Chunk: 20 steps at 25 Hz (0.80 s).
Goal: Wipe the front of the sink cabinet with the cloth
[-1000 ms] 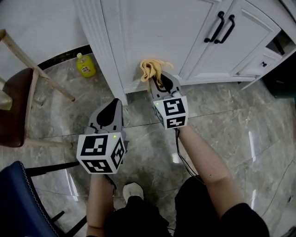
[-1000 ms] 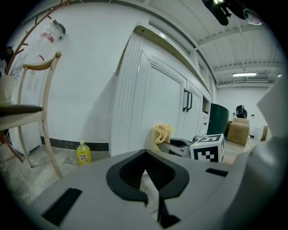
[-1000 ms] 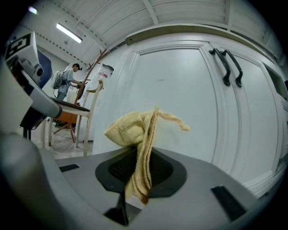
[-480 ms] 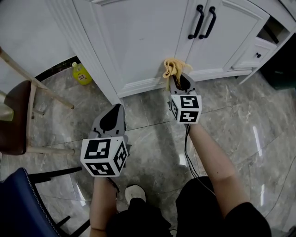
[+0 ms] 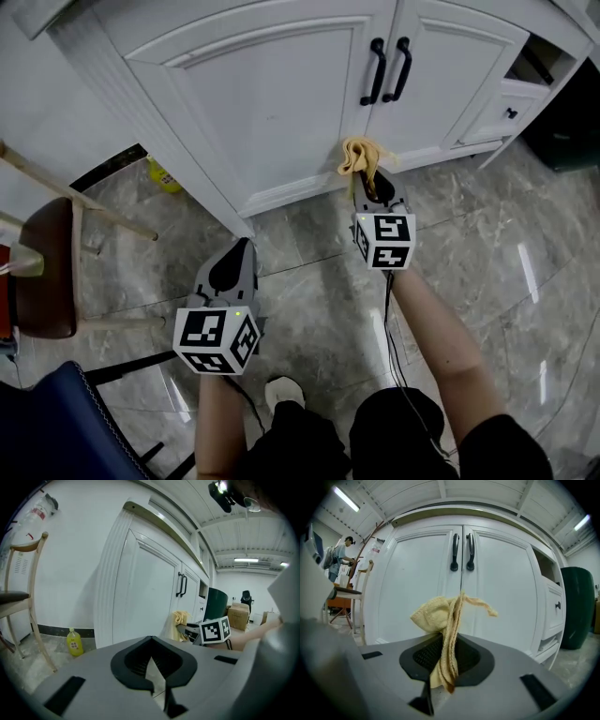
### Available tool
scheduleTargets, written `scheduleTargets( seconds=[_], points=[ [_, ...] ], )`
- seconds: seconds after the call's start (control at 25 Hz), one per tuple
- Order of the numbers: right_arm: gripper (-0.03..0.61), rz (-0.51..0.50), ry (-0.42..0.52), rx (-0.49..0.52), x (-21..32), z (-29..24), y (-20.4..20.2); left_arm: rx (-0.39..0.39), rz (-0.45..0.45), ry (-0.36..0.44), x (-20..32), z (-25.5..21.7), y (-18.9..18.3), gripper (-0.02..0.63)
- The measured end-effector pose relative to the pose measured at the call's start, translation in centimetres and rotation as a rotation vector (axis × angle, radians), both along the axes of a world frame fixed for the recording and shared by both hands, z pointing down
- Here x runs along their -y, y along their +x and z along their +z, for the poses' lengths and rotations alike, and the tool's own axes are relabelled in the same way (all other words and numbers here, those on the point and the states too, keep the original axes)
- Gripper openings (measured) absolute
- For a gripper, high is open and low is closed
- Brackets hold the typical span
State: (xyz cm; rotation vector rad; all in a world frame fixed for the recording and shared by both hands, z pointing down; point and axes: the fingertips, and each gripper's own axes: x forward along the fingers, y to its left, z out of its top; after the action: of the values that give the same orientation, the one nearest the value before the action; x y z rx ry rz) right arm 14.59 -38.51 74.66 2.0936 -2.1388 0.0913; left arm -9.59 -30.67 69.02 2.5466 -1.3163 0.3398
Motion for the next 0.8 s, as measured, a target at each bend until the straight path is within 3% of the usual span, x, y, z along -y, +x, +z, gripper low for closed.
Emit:
scheduleTargets(
  seconds=[0.2,0.32,0.64,0.8],
  points=[
    [0.077,0.031,-0.072,0.015,-1.7,-5.1,0.0,0.083,0.060,0.013,-1.2,-5.7,-0.2,0.015],
    [0.078,0.005,-0.128,-0.013,-2.6,-9.1,-1.8,0.058,0.051,-0.021,-1.8,-10.0,-1.4,0.015],
    [0.078,-0.012,-0.256,-0.033,-5.1,-22.2,-5.5,0.095,0.072,-0.090,-3.0,-22.6,-5.5,0.015],
    [0.078,-0.079,-0.317,-0.132,-6.4,-29.0,-7.4,0.056,0.070,-0.144,-3.3,-29.3,-6.2,0.015]
  ],
)
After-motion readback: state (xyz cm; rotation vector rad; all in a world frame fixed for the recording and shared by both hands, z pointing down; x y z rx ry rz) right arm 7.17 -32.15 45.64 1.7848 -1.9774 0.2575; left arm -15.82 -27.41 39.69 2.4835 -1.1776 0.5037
